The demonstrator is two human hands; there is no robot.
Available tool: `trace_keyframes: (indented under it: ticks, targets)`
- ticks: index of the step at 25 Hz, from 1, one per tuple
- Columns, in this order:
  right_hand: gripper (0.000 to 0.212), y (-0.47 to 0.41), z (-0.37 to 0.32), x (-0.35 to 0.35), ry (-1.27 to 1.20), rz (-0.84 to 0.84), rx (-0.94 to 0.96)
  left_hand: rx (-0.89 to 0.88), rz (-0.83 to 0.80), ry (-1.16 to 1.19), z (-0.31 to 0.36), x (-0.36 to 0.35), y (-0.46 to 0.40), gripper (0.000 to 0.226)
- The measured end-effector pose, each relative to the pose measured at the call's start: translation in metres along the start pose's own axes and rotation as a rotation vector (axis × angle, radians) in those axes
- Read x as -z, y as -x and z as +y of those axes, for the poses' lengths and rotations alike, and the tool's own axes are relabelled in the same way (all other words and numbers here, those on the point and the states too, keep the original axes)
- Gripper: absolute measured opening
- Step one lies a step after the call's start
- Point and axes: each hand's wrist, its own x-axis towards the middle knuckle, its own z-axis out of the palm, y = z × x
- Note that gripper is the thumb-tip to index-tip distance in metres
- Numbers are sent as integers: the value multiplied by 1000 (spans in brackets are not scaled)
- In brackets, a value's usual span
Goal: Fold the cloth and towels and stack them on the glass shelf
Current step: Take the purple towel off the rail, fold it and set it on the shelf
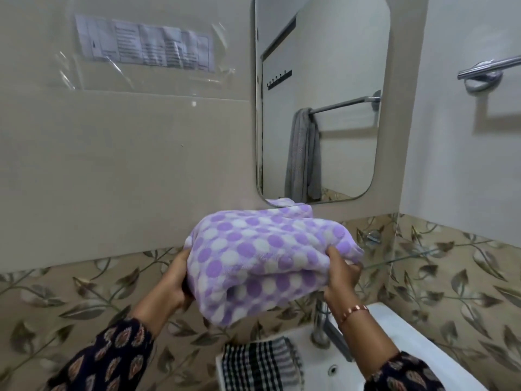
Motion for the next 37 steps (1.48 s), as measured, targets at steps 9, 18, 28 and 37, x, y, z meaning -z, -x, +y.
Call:
trace_keyframes:
  ticks: [9, 18, 28, 37]
  targets:
    - [63, -21, -31, 2, 596, -69, 447, -818, 167, -1426, -6, -63, 27, 111]
    - [72, 5, -20, -55, 1386, -690, 875, -676, 140, -1776, -25, -65, 4, 119]
    - [102, -56, -24, -18, 1106, -904, 926, -532, 13, -1678, -15, -67, 0, 116]
    - [56, -76, -29, 3, 1225, -706, 1876, -507, -2, -1586, -11, -69, 0, 115]
